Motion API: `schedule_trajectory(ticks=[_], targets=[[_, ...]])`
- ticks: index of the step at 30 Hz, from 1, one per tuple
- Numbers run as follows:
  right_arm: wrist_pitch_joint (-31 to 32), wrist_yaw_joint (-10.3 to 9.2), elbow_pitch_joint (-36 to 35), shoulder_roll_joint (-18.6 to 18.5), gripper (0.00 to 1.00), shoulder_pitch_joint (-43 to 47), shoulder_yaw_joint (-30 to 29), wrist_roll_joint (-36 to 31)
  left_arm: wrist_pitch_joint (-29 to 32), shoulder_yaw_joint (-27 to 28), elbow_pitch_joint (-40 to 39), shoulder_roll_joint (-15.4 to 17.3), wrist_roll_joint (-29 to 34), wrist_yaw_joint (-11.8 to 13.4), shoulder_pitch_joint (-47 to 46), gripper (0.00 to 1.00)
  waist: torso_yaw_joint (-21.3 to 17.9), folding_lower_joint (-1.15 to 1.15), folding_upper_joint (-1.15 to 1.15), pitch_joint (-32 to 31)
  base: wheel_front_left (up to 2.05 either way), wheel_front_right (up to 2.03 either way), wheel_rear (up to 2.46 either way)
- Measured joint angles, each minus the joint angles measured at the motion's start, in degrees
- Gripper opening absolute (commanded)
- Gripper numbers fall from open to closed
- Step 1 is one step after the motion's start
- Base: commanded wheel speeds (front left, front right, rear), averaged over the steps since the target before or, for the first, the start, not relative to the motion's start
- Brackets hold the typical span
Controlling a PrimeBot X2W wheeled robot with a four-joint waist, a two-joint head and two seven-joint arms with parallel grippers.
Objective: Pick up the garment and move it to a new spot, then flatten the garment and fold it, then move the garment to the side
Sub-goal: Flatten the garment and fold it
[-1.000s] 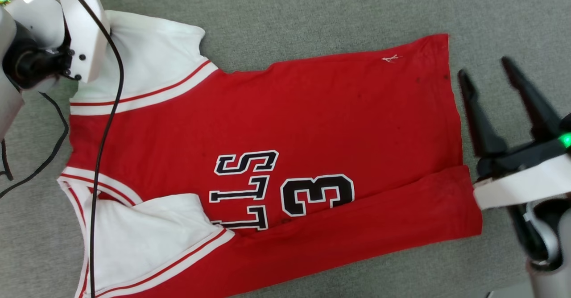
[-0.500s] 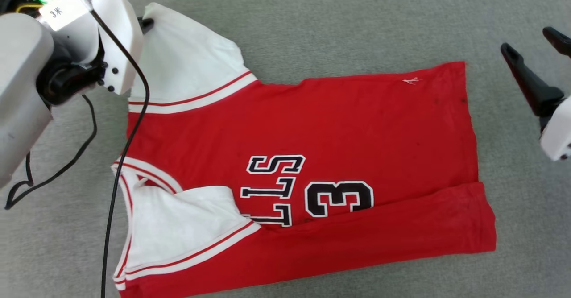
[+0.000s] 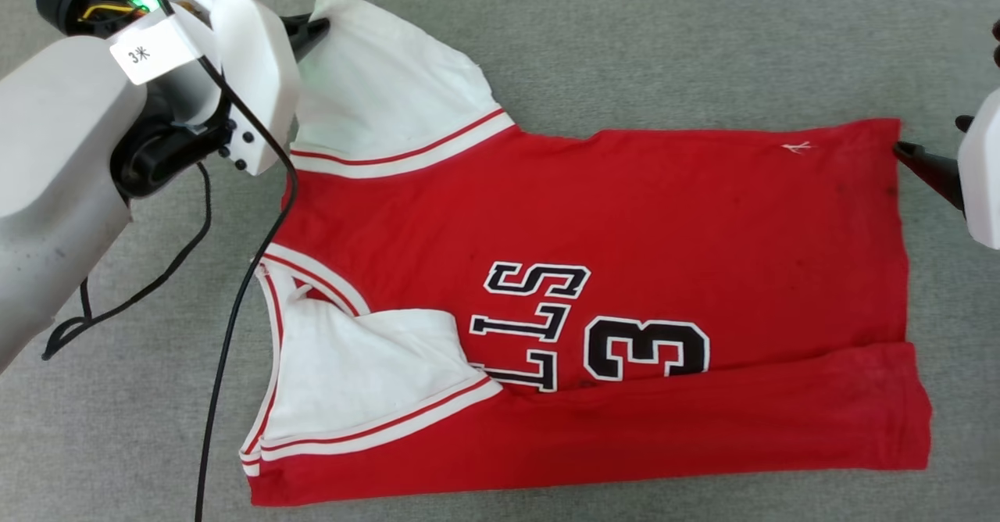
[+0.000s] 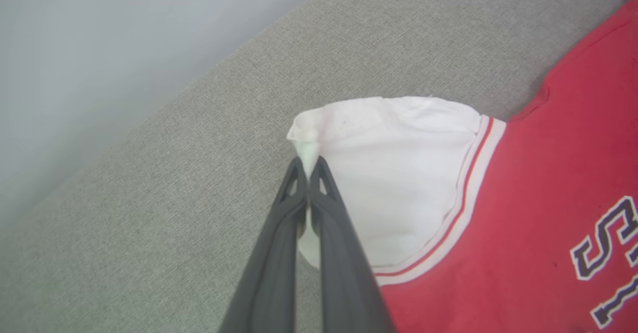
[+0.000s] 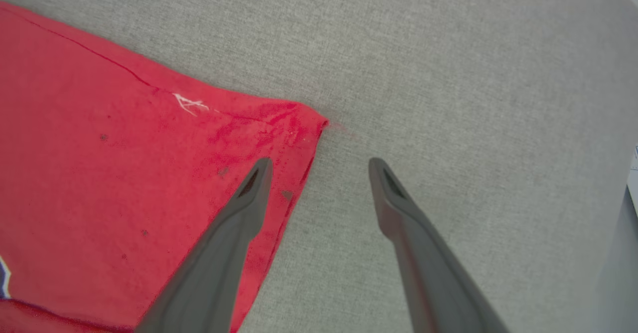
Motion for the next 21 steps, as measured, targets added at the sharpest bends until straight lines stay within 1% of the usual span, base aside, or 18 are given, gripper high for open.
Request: schedule_trajectory(ticks=[4, 9, 15, 16, 17, 21], targets=[[0.1, 0.0, 4.58, 1.36, 1.0, -2.43, 2.1, -0.82, -0.89, 0.05, -0.63, -0.49, 0.62, 0.0, -0.36, 0.0, 1.19, 0.0, 0.0, 1.18, 0.0, 0.0, 0.0], [-1.66, 0.0, 11.12, 3.02, 1.0, -3.5, 3.68, -1.56, -2.19, 0.22, -1.21, -1.45, 1.12, 0.01, -1.14, 0.0, 2.77, 0.0, 0.0, 2.53, 0.0, 0.0, 0.0], [-4.08, -0.02, 14.86, 2.87, 1.0, -4.09, 6.31, -0.74, -3.34, 0.2, -1.01, -1.4, 1.55, 0.01, -1.16, 0.0, 3.62, -0.01, 0.0, 3.33, 0.0, 0.0, 0.0], [-4.68, -0.02, 15.25, 2.7, 0.7, -4.11, 6.73, -0.55, -3.44, 0.2, -0.8, -1.35, 1.55, 0.01, -1.13, 0.0, 3.6, -0.01, 0.0, 3.3, 0.0, 0.0, 0.0], [-5.27, -0.02, 15.61, 2.6, 0.0, -4.21, 7.19, -0.19, -3.58, 0.2, -0.57, -1.3, 1.54, 0.01, -1.03, 0.0, 3.56, -0.01, 0.0, 3.24, 0.0, 0.0, 0.0], [-9.84, 0.01, 16.97, 2.71, 0.0, -4.58, 8.4, 0.47, -4.22, 0.08, 0.22, -1.25, 1.46, 0.01, -0.34, 0.0, 3.18, -0.01, 0.0, 2.43, 0.0, 0.0, 0.0]])
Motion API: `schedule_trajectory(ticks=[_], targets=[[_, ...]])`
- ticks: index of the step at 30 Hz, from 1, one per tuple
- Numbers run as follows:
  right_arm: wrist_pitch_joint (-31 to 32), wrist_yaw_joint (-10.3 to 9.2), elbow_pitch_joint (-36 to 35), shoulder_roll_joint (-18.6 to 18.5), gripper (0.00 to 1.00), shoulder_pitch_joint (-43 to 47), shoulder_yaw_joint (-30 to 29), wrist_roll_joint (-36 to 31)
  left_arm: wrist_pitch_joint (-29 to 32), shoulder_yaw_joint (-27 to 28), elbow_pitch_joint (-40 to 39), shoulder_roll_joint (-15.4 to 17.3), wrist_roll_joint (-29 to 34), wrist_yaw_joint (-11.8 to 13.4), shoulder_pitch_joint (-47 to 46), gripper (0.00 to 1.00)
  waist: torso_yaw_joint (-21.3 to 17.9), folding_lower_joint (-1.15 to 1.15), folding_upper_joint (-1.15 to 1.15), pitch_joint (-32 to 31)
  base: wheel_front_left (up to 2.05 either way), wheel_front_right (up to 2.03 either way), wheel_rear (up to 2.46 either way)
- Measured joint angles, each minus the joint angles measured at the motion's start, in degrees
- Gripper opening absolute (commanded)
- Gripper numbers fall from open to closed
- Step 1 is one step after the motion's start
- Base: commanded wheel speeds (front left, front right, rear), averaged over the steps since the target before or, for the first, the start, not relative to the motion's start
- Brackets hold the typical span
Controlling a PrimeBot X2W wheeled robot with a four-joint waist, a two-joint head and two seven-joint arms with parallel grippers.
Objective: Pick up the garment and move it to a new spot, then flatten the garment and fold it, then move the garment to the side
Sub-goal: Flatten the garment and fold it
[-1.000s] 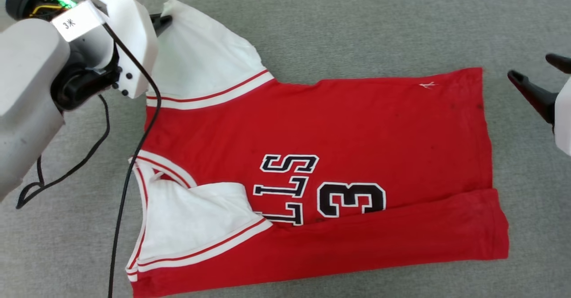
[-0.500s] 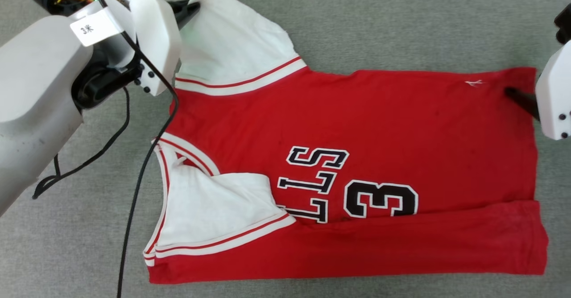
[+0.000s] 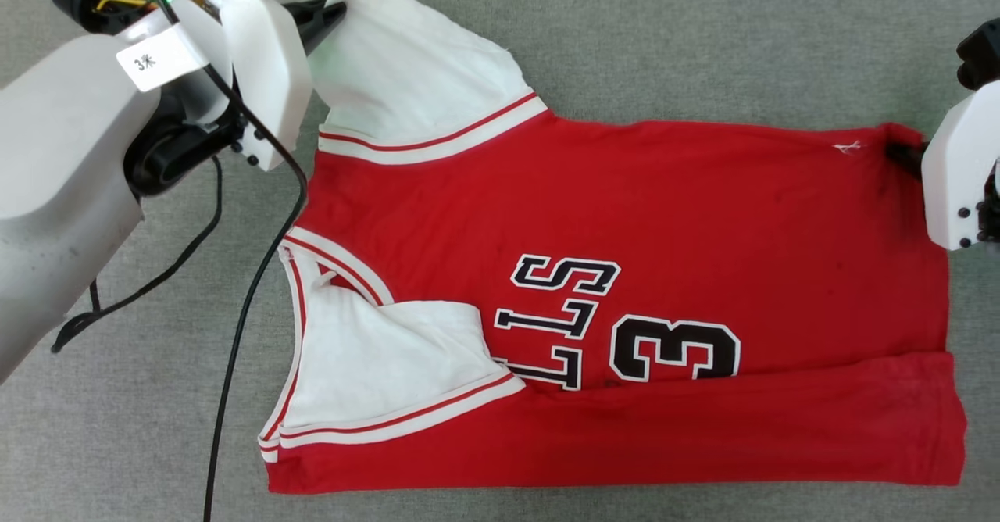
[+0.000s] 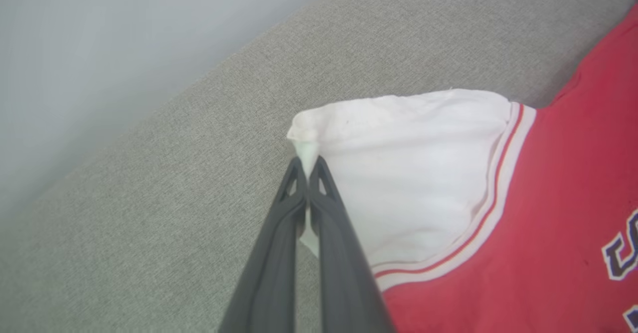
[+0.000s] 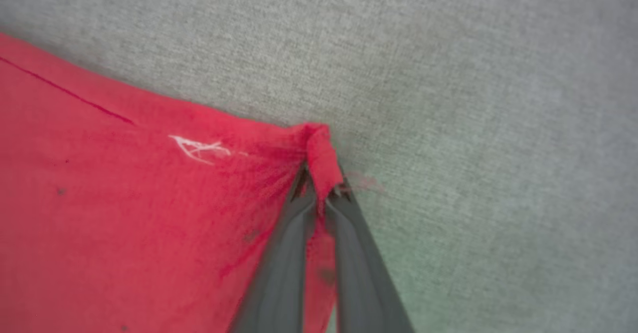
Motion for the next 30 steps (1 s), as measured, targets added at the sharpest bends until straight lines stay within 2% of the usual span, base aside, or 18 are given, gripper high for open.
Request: schedule_trajectory(ticks=[7, 12, 18, 30], targets=[[-9.05, 0.0, 1.1, 0.44, 0.0, 0.69, 1.94, 2.04, -2.11, -0.38, 0.48, 0.88, -0.49, 0.13, 3.26, 0.0, -0.88, 0.01, 0.0, -3.77, 0.0, 0.0, 0.0], [-14.07, 0.0, -0.52, -0.56, 0.0, 3.94, 3.89, 3.77, -3.68, -1.12, -1.45, 2.5, -1.37, 1.22, 7.69, 0.0, -1.32, 0.0, 0.0, -7.47, 0.0, 0.0, 0.0], [-17.85, 0.0, -2.18, -2.54, 0.0, 9.31, 5.24, 5.35, -5.48, -1.86, -5.58, 5.25, -2.79, 3.85, 14.13, 0.0, -1.4, 0.0, 0.0, -11.87, 0.0, 0.0, 0.0], [-22.95, 0.0, -7.16, -4.17, 0.0, 21.24, 5.11, 6.84, -9.99, -3.21, -13.83, 8.64, -7.13, 10.16, 28.48, 0.0, -0.64, 0.0, 0.0, -19.19, 0.0, 0.0, 0.0]])
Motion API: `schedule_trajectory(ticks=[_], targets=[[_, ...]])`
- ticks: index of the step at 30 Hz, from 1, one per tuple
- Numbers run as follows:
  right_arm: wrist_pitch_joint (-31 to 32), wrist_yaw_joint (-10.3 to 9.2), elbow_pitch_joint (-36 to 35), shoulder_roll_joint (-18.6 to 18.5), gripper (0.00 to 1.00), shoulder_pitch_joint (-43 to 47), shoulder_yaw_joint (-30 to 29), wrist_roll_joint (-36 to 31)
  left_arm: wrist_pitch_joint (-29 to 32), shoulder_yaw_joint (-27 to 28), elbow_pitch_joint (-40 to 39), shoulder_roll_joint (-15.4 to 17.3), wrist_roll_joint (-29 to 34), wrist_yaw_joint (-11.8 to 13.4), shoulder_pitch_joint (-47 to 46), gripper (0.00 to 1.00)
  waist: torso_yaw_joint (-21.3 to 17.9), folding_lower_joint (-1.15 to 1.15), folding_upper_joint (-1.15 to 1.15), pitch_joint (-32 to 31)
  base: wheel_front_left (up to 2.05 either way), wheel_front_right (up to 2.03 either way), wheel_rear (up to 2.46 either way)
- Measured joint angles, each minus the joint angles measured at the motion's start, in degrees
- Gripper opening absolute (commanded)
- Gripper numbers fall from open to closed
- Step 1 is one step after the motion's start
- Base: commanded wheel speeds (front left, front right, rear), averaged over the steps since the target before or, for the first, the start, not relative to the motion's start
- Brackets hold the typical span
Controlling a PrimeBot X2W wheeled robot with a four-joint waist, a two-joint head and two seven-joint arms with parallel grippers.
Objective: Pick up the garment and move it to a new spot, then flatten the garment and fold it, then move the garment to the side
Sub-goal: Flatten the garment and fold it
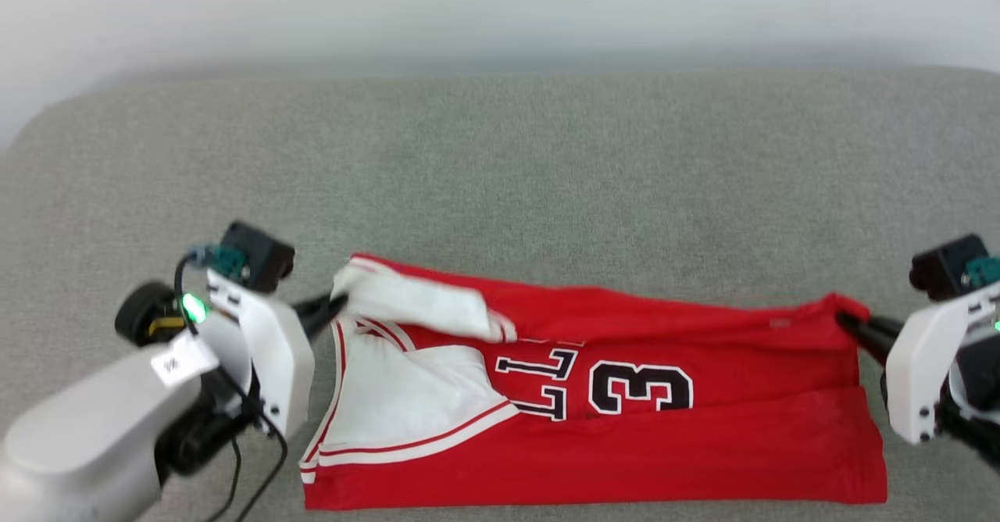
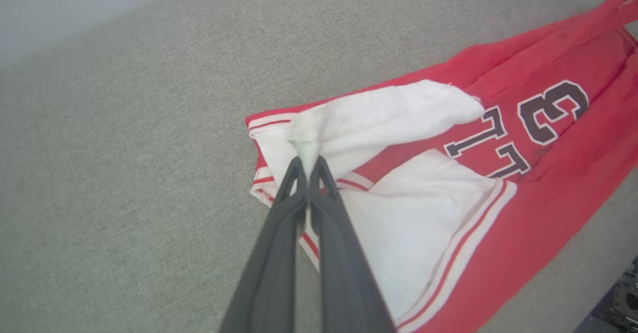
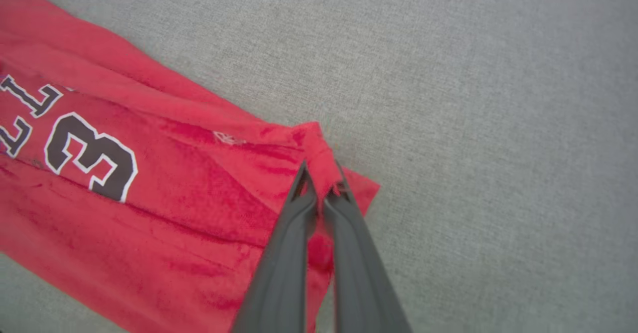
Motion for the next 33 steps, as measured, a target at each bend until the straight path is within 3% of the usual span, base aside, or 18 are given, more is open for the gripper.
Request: schedule_trajectory(ticks=[15, 28, 29, 30, 31, 32, 33], targets=[[-1.75, 0.0, -7.42, 0.04, 0.0, 17.18, -7.21, -0.62, -3.42, -1.72, -2.9, 2.13, -4.47, 4.82, 14.19, 0.0, 0.22, 0.0, 0.0, -4.63, 0.0, 0.0, 0.0], [0.03, 0.0, -5.33, 2.92, 0.0, 21.59, -8.24, -0.42, -4.7, -2.02, 0.79, -0.46, -4.92, 4.77, 17.34, 0.0, 0.36, 0.01, 0.0, -3.48, 0.0, 0.0, 0.0], [-0.05, 0.0, -5.54, 2.96, 0.0, 21.59, -8.16, -0.4, -5.36, -1.82, 0.93, -0.64, -4.91, 4.91, 17.47, 0.05, 0.37, 0.01, 0.0, -3.61, 0.0, 0.0, 0.0], [-0.13, 0.0, -5.82, 2.97, 0.18, 21.59, -8.18, -0.24, -6.04, -1.67, 1.04, -0.81, -4.87, 5.25, 17.51, 0.62, 0.38, 0.01, 0.0, -3.81, 0.0, 0.0, 0.0], [-0.56, 0.0, -6.35, 2.9, 0.71, 21.6, -8.23, -0.22, -6.92, -1.51, 1.12, -0.93, -4.5, 5.81, 17.55, 1.0, 0.39, 0.01, 0.0, -4.09, 0.0, 0.0, 0.0], [-1.04, -0.01, -6.92, 2.8, 1.0, 21.6, -8.62, -0.43, -7.86, -1.18, 1.1, -1.04, -4.26, 6.32, 17.64, 1.0, 0.4, 0.0, 0.0, -4.39, 0.0, 0.0, 0.0], [-1.46, 0.0, -7.59, 2.59, 1.0, 21.61, -9.09, -0.58, -8.78, -0.81, 0.94, -1.09, -4.21, 6.72, 17.84, 1.0, 0.39, 0.01, 0.0, -4.71, 0.0, 0.0, 0.0]])
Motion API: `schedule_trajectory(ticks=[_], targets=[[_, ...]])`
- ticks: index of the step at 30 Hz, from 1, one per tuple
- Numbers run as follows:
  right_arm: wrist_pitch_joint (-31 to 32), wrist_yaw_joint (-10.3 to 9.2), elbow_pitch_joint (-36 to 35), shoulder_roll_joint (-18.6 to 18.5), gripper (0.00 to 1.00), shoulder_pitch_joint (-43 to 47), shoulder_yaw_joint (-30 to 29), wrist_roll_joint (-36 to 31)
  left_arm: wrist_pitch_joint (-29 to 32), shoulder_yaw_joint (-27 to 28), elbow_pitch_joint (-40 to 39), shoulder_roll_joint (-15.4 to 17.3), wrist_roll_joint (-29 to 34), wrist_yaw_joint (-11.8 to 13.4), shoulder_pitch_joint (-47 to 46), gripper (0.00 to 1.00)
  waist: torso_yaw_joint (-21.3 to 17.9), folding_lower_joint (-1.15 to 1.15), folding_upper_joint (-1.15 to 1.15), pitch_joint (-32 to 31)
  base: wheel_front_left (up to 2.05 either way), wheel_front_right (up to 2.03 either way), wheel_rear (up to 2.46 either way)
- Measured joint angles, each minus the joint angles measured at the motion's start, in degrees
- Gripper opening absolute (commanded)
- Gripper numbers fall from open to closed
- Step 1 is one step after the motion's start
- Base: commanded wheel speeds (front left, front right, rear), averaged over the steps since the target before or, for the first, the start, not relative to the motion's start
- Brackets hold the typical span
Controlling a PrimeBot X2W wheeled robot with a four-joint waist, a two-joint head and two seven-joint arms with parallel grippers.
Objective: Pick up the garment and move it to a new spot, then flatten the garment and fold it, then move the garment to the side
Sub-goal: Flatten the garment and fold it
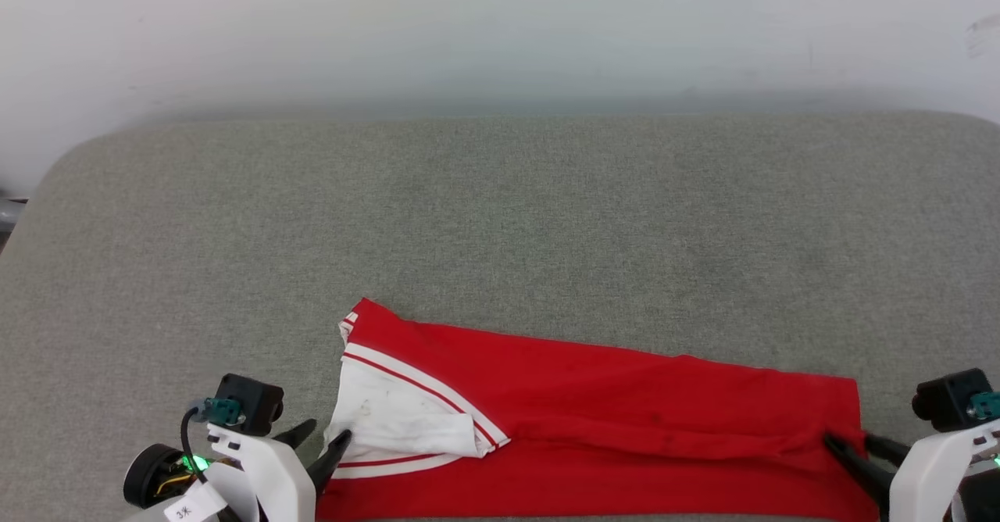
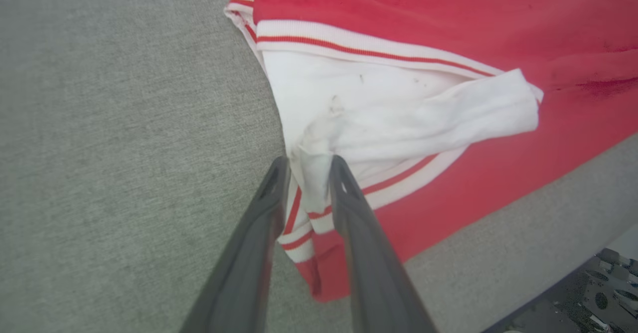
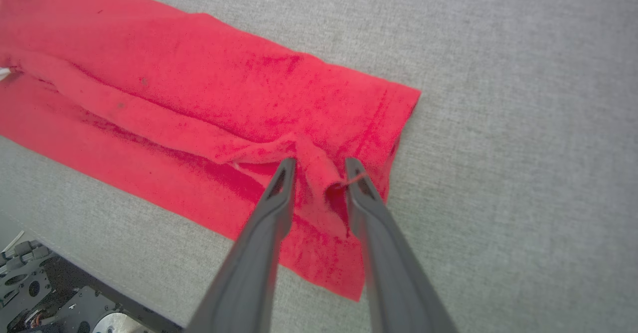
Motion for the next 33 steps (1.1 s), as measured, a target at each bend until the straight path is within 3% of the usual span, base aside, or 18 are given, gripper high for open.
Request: schedule_trajectory(ticks=[4, 11, 14, 19, 25, 33], targets=[[-0.44, -0.01, -3.86, -1.19, 1.0, 0.94, -2.85, 1.01, -4.43, 1.26, -1.01, -0.04, 1.01, 3.05, 1.35, 1.0, -0.03, 0.0, 0.0, -1.23, 0.0, 0.0, 0.0], [3.71, -0.01, -8.84, -4.08, 1.0, 2.61, -9.92, 5.23, -11.35, 6.49, -3.69, -0.04, 3.57, 10.81, 3.28, 1.0, 0.02, 0.0, 0.0, -1.98, 0.0, 0.0, 0.0], [7.84, -0.01, -8.78, -4.2, 1.0, 3.08, -12.48, 9.34, -11.96, 10.77, -5.23, -0.82, 5.8, 13.56, 4.57, 1.0, 0.41, 0.0, 0.0, -1.82, 0.0, 0.0, 0.0], [14.68, -0.01, -6.59, -5.16, 1.0, 3.81, -14.14, 12.95, -12.05, 20.35, -8.48, -3.23, 14.99, 17.37, 7.94, 1.0, 1.49, 0.0, 0.0, -0.93, 0.0, 0.0, 0.0], [18.44, -0.01, -2.53, -3.92, 1.0, 3.15, -14.06, 13.61, -12.06, 30.66, -10.71, -6.83, 25.42, 19.46, 13.91, 1.0, 3.0, 0.0, 0.0, 0.48, 0.0, 0.0, 0.0], [19.27, -0.01, 2.98, -1.09, 1.0, 0.38, -11.49, 12.67, -12.11, 41.92, -11.89, -13.38, 36.51, 18.2, 20.8, 1.0, 4.76, 0.0, 0.0, 2.22, 0.0, 0.0, 0.0]])
